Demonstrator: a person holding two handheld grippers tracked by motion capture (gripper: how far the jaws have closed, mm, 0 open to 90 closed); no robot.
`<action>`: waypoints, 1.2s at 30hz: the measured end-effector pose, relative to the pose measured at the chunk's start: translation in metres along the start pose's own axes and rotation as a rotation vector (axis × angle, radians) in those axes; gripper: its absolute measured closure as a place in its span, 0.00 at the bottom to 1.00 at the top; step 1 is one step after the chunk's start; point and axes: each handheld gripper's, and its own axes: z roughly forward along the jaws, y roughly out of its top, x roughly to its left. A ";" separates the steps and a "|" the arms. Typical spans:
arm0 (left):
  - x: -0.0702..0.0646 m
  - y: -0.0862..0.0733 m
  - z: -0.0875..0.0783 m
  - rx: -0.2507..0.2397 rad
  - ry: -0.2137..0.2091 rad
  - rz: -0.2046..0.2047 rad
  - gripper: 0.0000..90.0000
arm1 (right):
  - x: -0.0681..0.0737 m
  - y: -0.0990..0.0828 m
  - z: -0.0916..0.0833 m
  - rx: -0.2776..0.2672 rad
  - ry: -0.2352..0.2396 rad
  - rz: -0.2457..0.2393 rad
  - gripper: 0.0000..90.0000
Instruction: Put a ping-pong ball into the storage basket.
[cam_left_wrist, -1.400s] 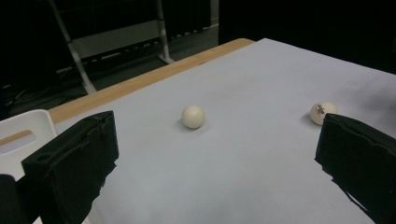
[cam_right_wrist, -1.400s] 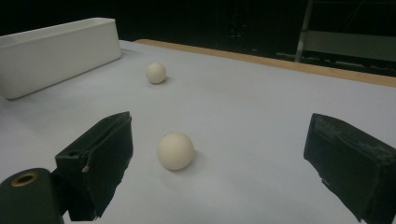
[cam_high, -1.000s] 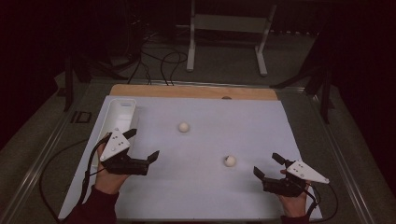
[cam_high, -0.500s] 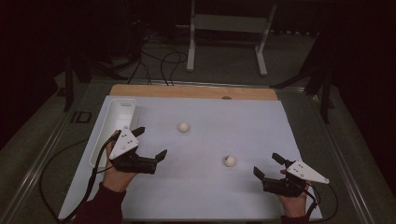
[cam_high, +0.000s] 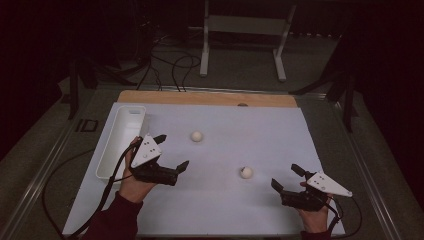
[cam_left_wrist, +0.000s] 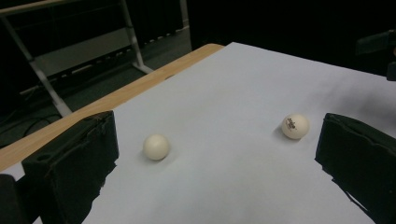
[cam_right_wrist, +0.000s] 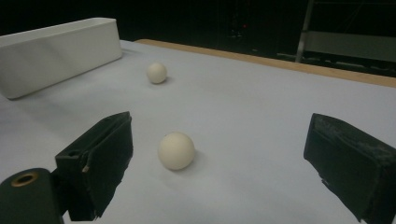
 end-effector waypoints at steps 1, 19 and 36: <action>0.000 0.001 0.001 -0.001 -0.004 0.002 0.00 | 0.000 0.000 0.000 0.000 0.000 0.000 0.09; -0.005 0.006 0.027 -0.008 -0.080 -0.006 0.00 | 0.000 0.000 0.000 0.001 0.001 0.003 0.09; -0.006 0.007 0.044 -0.005 -0.080 -0.011 0.00 | 0.000 0.000 -0.001 -0.001 0.001 0.001 0.09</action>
